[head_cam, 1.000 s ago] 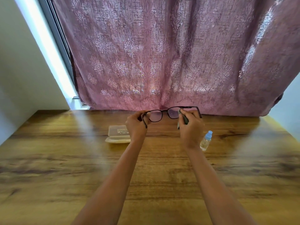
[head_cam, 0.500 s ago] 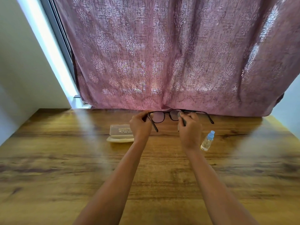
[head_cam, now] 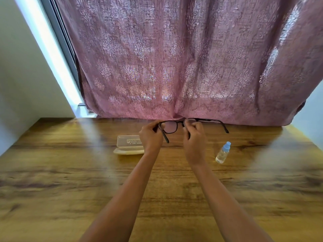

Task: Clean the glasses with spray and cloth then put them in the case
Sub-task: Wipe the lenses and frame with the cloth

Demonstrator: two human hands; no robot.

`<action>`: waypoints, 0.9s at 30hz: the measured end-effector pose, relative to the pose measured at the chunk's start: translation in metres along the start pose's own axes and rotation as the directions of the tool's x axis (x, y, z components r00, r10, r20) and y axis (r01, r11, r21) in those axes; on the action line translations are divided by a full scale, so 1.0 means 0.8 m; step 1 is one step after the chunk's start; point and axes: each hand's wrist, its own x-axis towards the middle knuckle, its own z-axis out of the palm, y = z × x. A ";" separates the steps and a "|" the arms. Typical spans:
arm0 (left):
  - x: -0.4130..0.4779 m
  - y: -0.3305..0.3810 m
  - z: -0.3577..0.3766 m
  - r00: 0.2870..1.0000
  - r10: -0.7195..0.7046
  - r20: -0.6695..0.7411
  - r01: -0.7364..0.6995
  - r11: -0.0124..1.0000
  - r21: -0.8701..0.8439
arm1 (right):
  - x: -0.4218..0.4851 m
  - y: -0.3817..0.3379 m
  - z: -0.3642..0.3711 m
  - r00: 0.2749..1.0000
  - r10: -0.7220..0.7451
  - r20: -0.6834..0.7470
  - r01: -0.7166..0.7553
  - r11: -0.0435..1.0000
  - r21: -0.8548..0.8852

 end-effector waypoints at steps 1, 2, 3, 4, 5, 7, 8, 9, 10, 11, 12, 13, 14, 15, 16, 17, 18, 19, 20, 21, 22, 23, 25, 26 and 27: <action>0.002 -0.001 0.000 1.000 0.003 -0.002 -0.003 1.000 0.017 | -0.003 -0.003 0.003 0.999 -0.028 0.018 0.028 0.999 0.016; 0.003 -0.002 0.000 1.000 0.008 -0.004 -0.008 0.999 0.037 | -0.005 -0.002 0.003 0.998 -0.050 0.034 0.049 0.999 0.018; 0.003 -0.002 -0.001 1.000 0.011 -0.007 -0.011 0.999 0.046 | -0.005 0.002 0.001 0.997 -0.057 0.044 0.057 0.998 0.007; 0.003 -0.003 -0.003 1.000 0.008 -0.011 -0.008 0.999 0.037 | -0.003 0.008 -0.002 0.998 -0.047 0.040 0.048 0.999 -0.013; 0.004 -0.003 -0.004 1.000 -0.002 -0.015 0.002 1.000 0.014 | 0.001 0.014 -0.006 1.000 -0.019 0.021 0.020 0.999 -0.034; 0.004 -0.005 -0.004 0.999 -0.021 -0.028 0.021 1.000 -0.022 | 0.006 0.023 -0.011 0.999 0.036 -0.023 -0.038 0.997 -0.060; 0.003 -0.005 -0.003 0.999 -0.025 -0.029 0.024 0.999 -0.024 | 0.007 0.022 -0.011 0.999 0.042 -0.030 -0.044 0.997 -0.059; 0.003 -0.005 -0.002 0.999 -0.025 -0.026 0.025 0.999 -0.022 | 0.007 0.019 -0.009 0.999 0.036 -0.026 -0.037 0.998 -0.041; 0.002 -0.004 0.000 0.999 -0.024 -0.022 0.024 0.999 -0.022 | 0.005 0.014 -0.006 1.000 0.023 -0.011 -0.023 1.000 -0.014; 0.002 -0.003 0.002 1.000 -0.021 -0.019 0.021 1.000 -0.023 | 0.003 0.009 -0.001 1.000 0.001 0.011 -0.001 1.000 0.008; 0.002 -0.003 0.003 1.000 -0.016 -0.018 0.016 1.000 -0.020 | 0.000 0.006 0.002 0.999 -0.024 0.034 0.024 1.000 0.020; 0.003 -0.003 0.003 1.000 -0.012 -0.019 0.012 1.000 -0.011 | -0.002 0.006 0.004 0.998 -0.045 0.051 0.044 0.999 0.020; 0.004 -0.004 0.004 1.000 -0.012 -0.022 0.012 1.000 -0.006 | -0.001 0.009 0.003 0.997 -0.055 0.059 0.055 0.998 0.006; 0.004 -0.004 0.003 1.000 -0.016 -0.025 0.016 1.000 -0.012 | 0.001 0.013 0.001 0.997 -0.053 0.054 0.054 0.998 -0.016; 0.005 -0.004 0.002 0.999 -0.018 -0.028 0.018 1.000 -0.023 | 0.005 0.018 -0.003 0.999 -0.033 0.032 0.035 0.999 -0.036; 0.006 -0.005 0.001 0.999 -0.016 -0.030 0.015 0.999 -0.035 | 0.008 0.023 -0.006 1.000 -0.004 0.005 0.004 0.999 -0.050; 0.006 -0.006 0.002 0.999 -0.014 -0.030 0.012 0.999 -0.044 | 0.011 0.027 -0.009 1.000 0.022 -0.020 -0.024 0.998 -0.061; 0.005 -0.006 0.002 1.000 -0.011 -0.024 0.010 0.999 -0.046 | 0.014 0.028 -0.010 0.999 0.035 -0.037 -0.037 0.997 -0.069; 0.005 -0.005 0.004 1.000 -0.010 -0.016 0.010 0.999 -0.044 | 0.015 0.027 -0.009 0.999 0.034 -0.040 -0.036 0.997 -0.069; 0.004 -0.003 0.006 1.000 -0.010 -0.009 0.010 0.999 -0.040 | 0.015 0.023 -0.007 0.999 0.024 -0.032 -0.025 0.998 -0.060; 0.005 -0.001 0.008 1.000 -0.011 -0.006 0.011 0.999 -0.034 | 0.014 0.019 -0.003 1.000 0.006 -0.012 -0.006 0.999 -0.035; 0.006 0.000 0.009 1.000 -0.012 -0.007 0.011 0.999 -0.030 | 0.012 0.014 0.000 1.000 -0.021 0.013 0.021 1.000 0.001; 0.008 0.001 0.009 1.000 -0.001 -0.011 0.000 1.000 -0.030 | 0.007 0.013 0.002 0.996 -0.078 0.051 0.076 0.996 0.037; 0.009 0.001 0.009 1.000 0.015 -0.016 -0.016 1.000 -0.023 | 0.006 0.016 0.000 0.995 -0.086 0.055 0.085 0.996 0.025; 0.011 0.000 0.007 0.999 0.029 -0.017 -0.030 0.999 -0.011 | 0.007 0.021 -0.003 0.996 -0.075 0.042 0.075 0.997 0.007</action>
